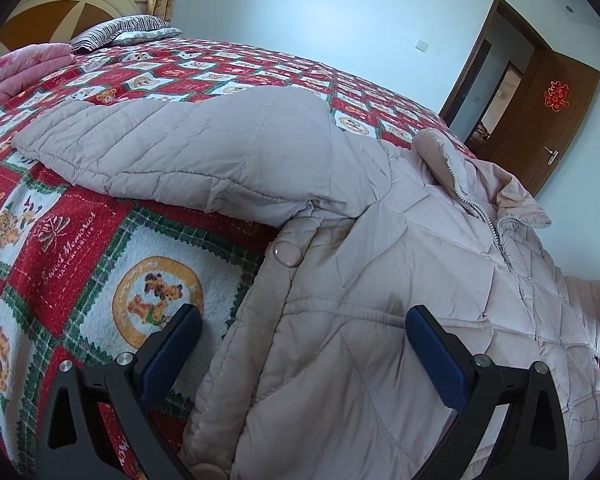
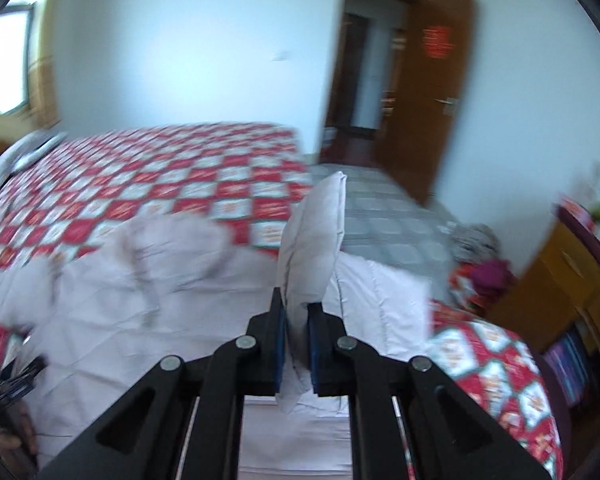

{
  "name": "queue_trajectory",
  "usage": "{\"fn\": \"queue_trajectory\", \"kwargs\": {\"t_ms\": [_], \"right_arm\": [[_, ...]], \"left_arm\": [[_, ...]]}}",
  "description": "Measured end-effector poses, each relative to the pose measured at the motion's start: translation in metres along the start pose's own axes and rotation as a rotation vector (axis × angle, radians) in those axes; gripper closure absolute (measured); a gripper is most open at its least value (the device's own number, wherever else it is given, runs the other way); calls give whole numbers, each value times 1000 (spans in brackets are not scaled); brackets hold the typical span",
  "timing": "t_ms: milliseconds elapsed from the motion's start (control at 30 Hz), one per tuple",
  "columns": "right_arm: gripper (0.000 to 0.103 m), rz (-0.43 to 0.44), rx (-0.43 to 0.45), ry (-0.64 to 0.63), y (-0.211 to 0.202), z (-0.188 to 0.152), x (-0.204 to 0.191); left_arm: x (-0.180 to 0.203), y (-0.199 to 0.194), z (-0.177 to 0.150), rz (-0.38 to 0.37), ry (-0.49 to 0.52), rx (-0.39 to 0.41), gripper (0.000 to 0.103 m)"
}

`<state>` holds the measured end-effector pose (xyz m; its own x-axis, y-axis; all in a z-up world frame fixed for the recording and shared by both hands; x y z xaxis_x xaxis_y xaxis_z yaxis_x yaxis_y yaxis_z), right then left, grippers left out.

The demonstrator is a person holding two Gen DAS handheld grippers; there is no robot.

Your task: Fold large clothes

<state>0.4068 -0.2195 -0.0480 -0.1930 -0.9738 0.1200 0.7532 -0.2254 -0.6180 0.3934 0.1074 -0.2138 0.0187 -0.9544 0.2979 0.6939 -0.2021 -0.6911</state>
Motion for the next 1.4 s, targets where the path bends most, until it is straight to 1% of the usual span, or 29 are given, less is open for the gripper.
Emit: {"fn": "queue_trajectory", "kwargs": {"t_ms": [100,133,200,233,300,467,633,733,767,800,833,900,933,967,1000,1033,1067,1100,1133,1167,1200,1267,1300,1333,1367,1400], "right_arm": [[91,80,-27,-40,22,-6,-54],[91,103,-38,-46,26,-7,-67],[92,165,-72,-42,42,-16,-100],[92,187,-88,-44,47,-16,-115],[92,231,-117,-53,61,-26,-144],[91,321,-177,-43,80,-41,-193],[91,398,-225,-48,92,-56,-221],[81,467,-248,-24,99,-64,-234],[69,517,-256,-6,99,-66,-238],[60,566,-255,12,96,-65,-242],[46,621,-234,38,88,-61,-244],[45,699,-166,74,64,-44,-240],[45,711,-133,79,53,-35,-233],[45,704,-92,82,41,-25,-222],[45,676,-42,85,29,-14,-205],[46,641,-5,91,23,-7,-187],[47,586,30,102,18,1,-163],[53,507,60,124,16,6,-131],[74,446,70,141,19,7,-108],[88,353,65,174,27,5,-73],[88,248,49,231,39,-1,-35],[87,92,12,305,62,-19,22],[87,35,-19,321,76,-32,45],[87,-2,-48,330,86,-42,56],[87,-35,-99,355,101,-60,69],[87,-36,-141,388,114,-77,76]], "left_arm": [[0,0,0,-6,-3,2,1],[-1,0,0,-10,-7,3,1],[-2,0,1,-21,-14,7,1],[-2,-1,1,-25,-18,9,1],[-2,-1,1,-34,-25,13,1],[-2,-1,2,-45,-33,17,1],[-3,0,2,-50,-35,18,1],[-3,0,2,-52,-35,18,1],[-3,0,2,-55,-36,19,1],[-3,0,2,-58,-37,19,1],[-3,0,2,-60,-39,19,1],[-4,0,3,-62,-40,19,1],[-4,0,3,-61,-39,18,1],[-4,0,2,-58,-37,16,1],[-4,0,2,-56,-35,15,1],[-4,0,2,-54,-34,14,1],[-4,0,2,-52,-33,13,1],[-4,1,2,-51,-33,12,1],[-3,1,3,-49,-32,11,1],[-3,2,3,-47,-30,10,1],[-3,2,3,-43,-28,9,1],[-2,3,3,-31,-19,5,1],[-1,3,2,-25,-15,3,1],[-1,4,2,-19,-11,0,1],[-1,4,2,-14,-8,-3,1],[0,5,1,-7,-3,-7,1]]}}
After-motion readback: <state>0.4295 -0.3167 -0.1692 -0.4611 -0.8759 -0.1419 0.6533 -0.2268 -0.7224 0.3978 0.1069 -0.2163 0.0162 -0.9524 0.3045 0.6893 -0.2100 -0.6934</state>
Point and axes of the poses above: each gripper's, at about its wrist camera, not at the fingertips, and y roughly the way its jaws point, x to its right, z to its top, the point moved 9 cm from there along y, roughly the way its jaws point
